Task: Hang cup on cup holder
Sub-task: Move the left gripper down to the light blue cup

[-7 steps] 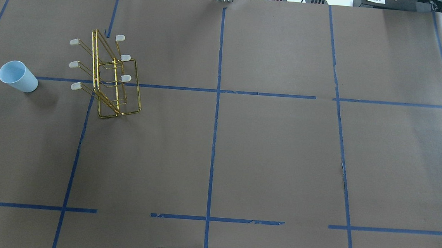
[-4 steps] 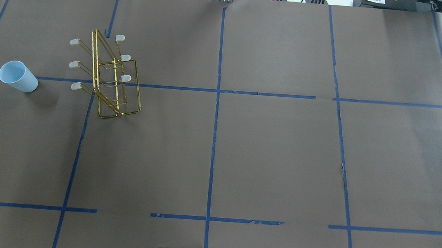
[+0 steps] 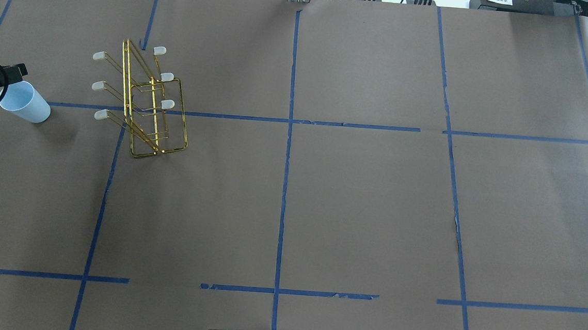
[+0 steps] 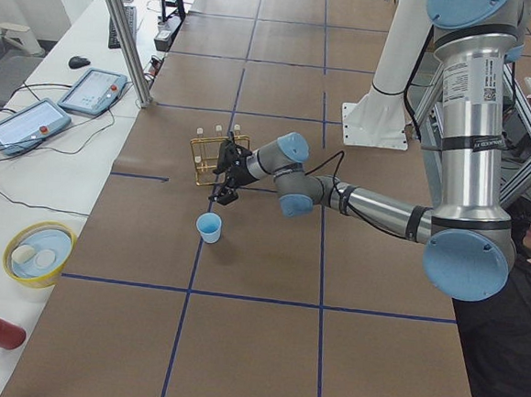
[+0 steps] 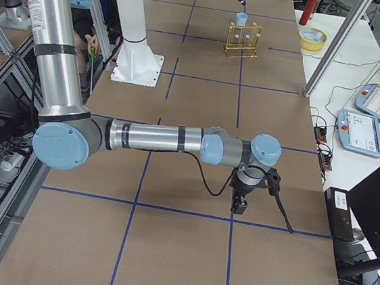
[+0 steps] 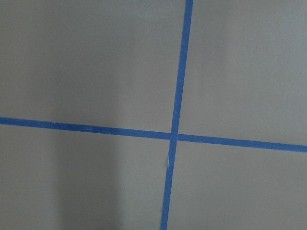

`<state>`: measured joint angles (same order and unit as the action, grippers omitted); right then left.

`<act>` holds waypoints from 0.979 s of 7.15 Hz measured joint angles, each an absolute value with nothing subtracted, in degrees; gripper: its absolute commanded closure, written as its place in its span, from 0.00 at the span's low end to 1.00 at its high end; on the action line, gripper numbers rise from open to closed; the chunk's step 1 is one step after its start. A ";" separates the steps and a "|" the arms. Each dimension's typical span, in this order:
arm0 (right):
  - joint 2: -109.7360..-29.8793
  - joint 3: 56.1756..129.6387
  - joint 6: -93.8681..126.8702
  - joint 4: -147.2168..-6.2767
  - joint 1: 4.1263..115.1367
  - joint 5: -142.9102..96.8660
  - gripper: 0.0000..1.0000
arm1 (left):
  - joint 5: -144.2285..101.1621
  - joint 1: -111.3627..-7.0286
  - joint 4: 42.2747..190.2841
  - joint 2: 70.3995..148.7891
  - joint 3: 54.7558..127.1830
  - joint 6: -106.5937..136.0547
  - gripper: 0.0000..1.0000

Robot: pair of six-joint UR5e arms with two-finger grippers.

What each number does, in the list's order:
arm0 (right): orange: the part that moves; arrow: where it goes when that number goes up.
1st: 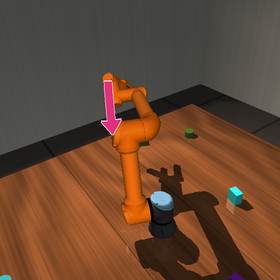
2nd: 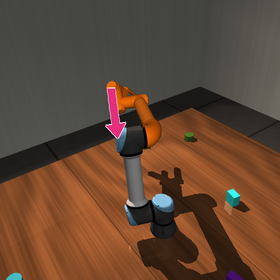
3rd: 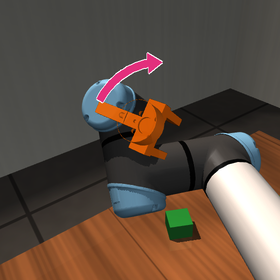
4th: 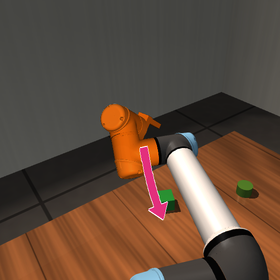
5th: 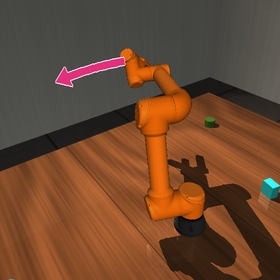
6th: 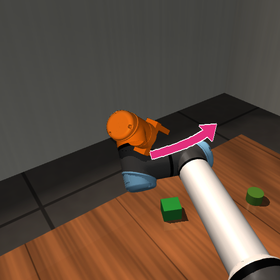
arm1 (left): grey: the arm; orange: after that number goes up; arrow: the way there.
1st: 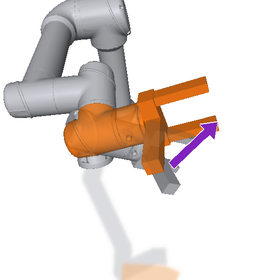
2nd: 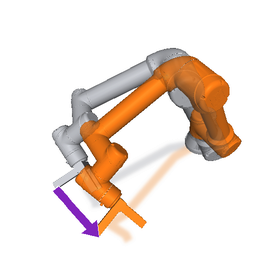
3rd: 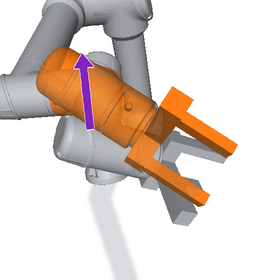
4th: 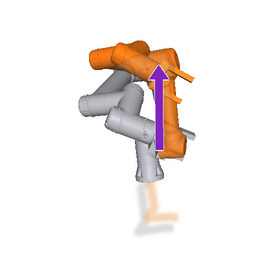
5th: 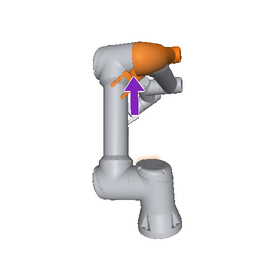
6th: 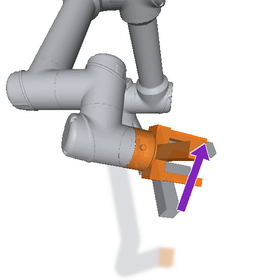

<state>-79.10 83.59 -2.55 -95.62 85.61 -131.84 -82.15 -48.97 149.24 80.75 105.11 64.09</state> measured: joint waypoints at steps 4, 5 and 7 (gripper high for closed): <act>-79.10 83.58 -2.51 -95.62 85.61 -131.84 0.00 | -61.67 -40.00 157.76 77.95 98.05 65.29 0.00; -79.10 83.58 -2.51 -95.62 85.60 -131.84 0.00 | -59.36 -38.50 158.55 78.07 96.36 65.28 0.00; -79.10 83.59 -2.51 -95.62 85.60 -131.84 0.00 | -57.79 -36.72 159.45 79.17 93.30 65.15 0.00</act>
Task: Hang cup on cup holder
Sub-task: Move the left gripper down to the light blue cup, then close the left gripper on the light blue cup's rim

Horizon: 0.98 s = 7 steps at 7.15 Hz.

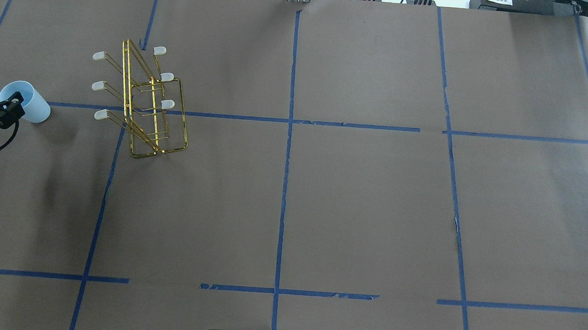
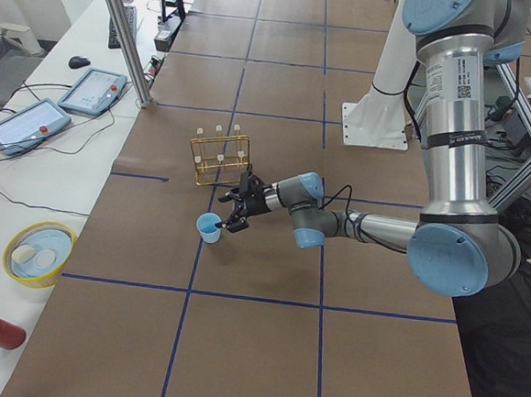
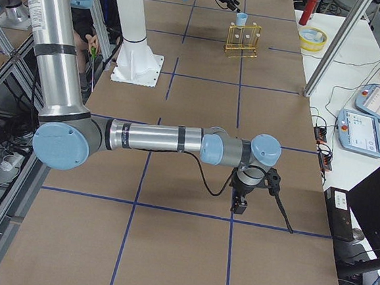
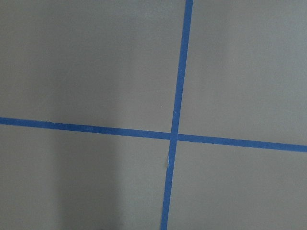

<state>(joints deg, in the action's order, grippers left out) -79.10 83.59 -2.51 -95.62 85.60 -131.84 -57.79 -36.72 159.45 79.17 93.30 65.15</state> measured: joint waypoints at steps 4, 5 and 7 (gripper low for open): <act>-79.10 83.58 -2.54 -95.63 85.61 -131.84 0.00 | -56.16 -35.42 161.48 82.76 86.83 65.15 0.00; -79.10 83.59 -2.55 -95.62 85.60 -131.84 0.00 | -55.03 -34.98 162.46 83.51 85.09 65.21 0.00; -79.10 83.58 -2.55 -95.62 85.60 -131.84 0.00 | -52.82 -34.16 164.55 85.43 81.47 65.31 0.00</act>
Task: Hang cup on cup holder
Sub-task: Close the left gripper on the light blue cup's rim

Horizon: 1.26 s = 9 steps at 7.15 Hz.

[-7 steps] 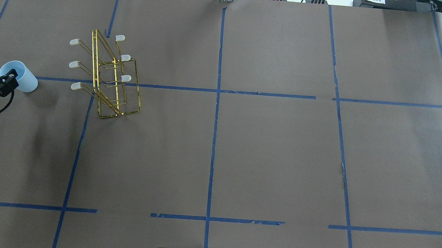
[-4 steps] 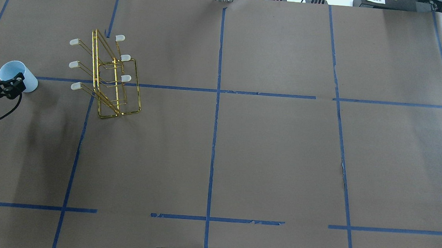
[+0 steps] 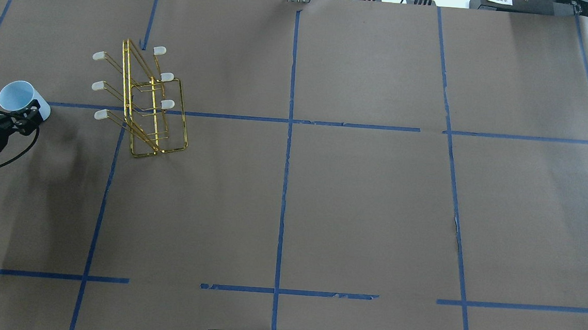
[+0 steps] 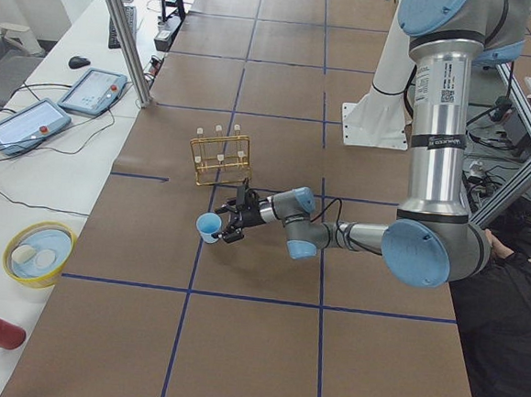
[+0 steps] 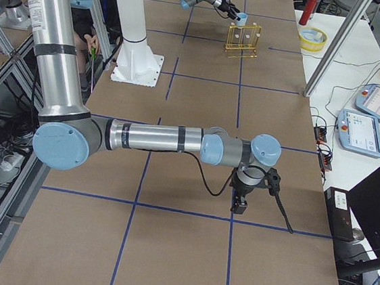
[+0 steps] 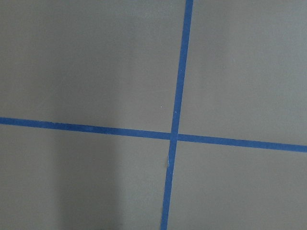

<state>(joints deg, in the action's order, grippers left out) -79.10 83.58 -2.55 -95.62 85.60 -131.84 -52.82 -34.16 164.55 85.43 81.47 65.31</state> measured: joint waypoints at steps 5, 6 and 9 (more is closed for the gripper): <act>-79.10 83.58 -2.53 -95.63 85.60 -131.84 0.00 | -52.44 -33.81 166.63 89.23 76.43 65.48 0.00; -79.10 83.58 -2.54 -95.62 85.58 -131.84 0.00 | -52.46 -33.63 166.99 89.26 75.80 65.48 0.00; -79.10 83.58 -2.55 -95.62 85.58 -131.84 0.00 | -52.55 -33.15 167.82 89.22 74.09 65.56 0.00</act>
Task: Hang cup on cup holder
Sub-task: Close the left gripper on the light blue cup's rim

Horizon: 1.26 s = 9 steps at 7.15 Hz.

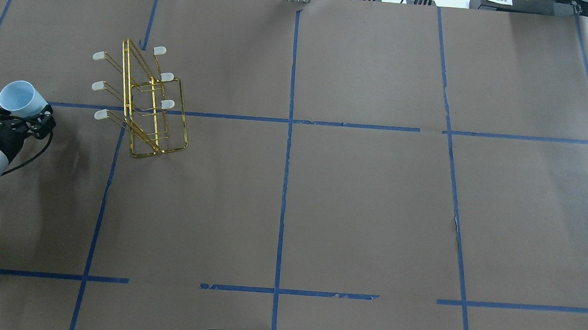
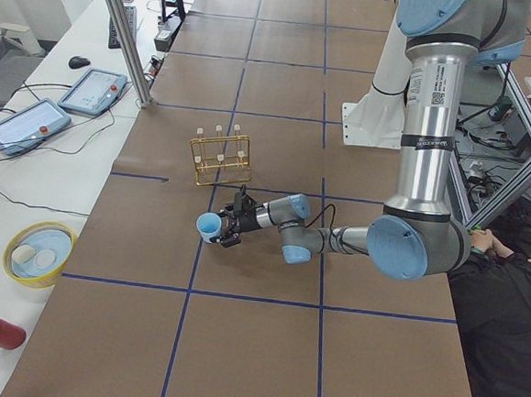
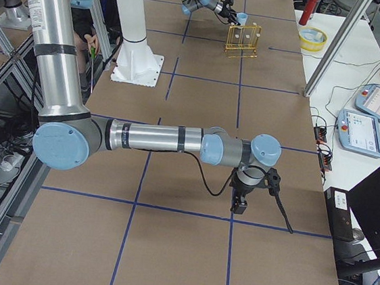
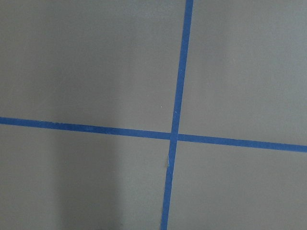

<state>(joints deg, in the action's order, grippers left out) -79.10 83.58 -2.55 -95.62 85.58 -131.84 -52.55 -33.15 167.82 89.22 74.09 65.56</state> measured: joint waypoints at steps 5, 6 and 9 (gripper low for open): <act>-79.10 83.58 -2.55 -95.62 85.60 -131.84 0.00 | -54.38 -32.83 169.68 89.83 72.01 65.65 0.02; -79.10 83.58 -2.55 -95.62 85.60 -131.84 0.00 | -55.23 -33.24 169.66 90.23 71.92 65.65 0.02; -79.10 83.59 -2.55 -95.62 85.60 -131.84 0.00 | -58.52 -35.87 169.61 91.46 71.33 65.53 0.02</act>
